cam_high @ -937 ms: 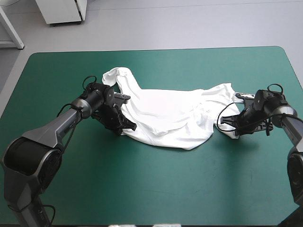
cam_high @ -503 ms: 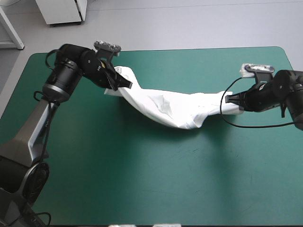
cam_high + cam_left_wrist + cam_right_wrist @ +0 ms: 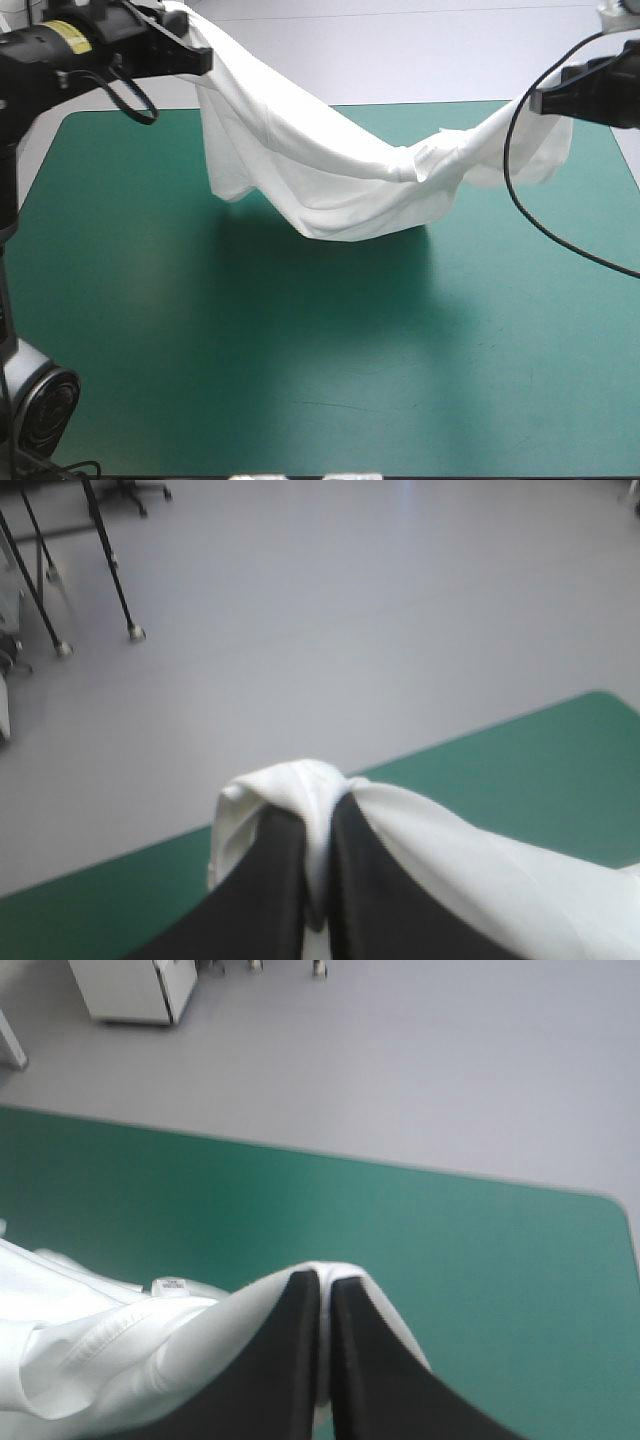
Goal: Fold the cloth
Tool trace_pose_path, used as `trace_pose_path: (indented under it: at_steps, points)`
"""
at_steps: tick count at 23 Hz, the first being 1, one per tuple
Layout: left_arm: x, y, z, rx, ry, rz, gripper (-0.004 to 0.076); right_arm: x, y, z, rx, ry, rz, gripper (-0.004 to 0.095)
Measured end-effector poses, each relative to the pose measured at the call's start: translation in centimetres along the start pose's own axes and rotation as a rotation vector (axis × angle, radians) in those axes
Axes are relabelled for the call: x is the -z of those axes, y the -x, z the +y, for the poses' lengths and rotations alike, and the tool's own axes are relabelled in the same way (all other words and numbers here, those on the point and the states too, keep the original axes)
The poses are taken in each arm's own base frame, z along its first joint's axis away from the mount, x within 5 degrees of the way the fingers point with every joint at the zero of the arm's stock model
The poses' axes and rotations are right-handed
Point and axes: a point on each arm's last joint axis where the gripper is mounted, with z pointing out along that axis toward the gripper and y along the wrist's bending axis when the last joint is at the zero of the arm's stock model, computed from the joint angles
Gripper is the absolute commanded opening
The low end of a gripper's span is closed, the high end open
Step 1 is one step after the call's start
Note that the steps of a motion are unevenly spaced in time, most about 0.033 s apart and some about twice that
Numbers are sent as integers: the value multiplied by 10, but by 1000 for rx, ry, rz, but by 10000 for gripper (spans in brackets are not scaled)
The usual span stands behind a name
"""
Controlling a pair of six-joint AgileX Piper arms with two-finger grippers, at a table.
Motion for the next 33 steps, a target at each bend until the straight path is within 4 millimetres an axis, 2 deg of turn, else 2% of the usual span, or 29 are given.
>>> trace_pose_path:
  at_steps: [6,9,10,11,12,14,16,18,20,22,24,25,27,29,32,33]
  points:
    - [75,27,0,-6,10,-232,-9,75,31,16,79,21,-281,-17]
    - [107,32,-2,-7,3,-320,-9,110,37,25,116,42,-399,-17]
    - [126,36,-4,-12,-13,-389,-9,132,39,30,148,48,-477,-17]
    - [134,38,-5,-14,-21,-417,-9,140,39,32,160,49,-510,-17]
    - [151,41,-6,-17,-33,-483,-9,159,41,36,176,50,-588,-17]
    - [170,44,-8,-27,-48,-562,-9,177,41,40,189,48,-665,-17]
    - [179,45,-9,-31,-54,-598,-9,184,40,41,192,47,-688,-17]
    - [181,44,-9,-32,-56,-593,-9,176,40,39,187,51,-656,-17]
    - [162,43,-9,-34,-56,-534,-9,150,42,34,170,48,-563,-17]
    - [125,39,-6,-35,-34,-433,-9,108,43,24,130,33,-434,-17]
    - [69,29,-2,-41,-4,-284,-9,57,40,11,89,8,-290,-17]
    - [30,18,1,-49,17,-176,-9,25,36,5,71,3,-203,-16]
    - [-17,0,3,-58,37,-44,-9,-14,29,-3,50,6,-102,-17]
    - [-87,-32,6,-69,48,136,-9,-71,12,-13,10,12,47,-17]
    - [-145,-66,7,-84,59,276,-9,-128,-10,-23,-25,18,191,-17]
    - [-172,-84,9,-94,70,334,-9,-155,-21,-27,-40,24,252,-17]
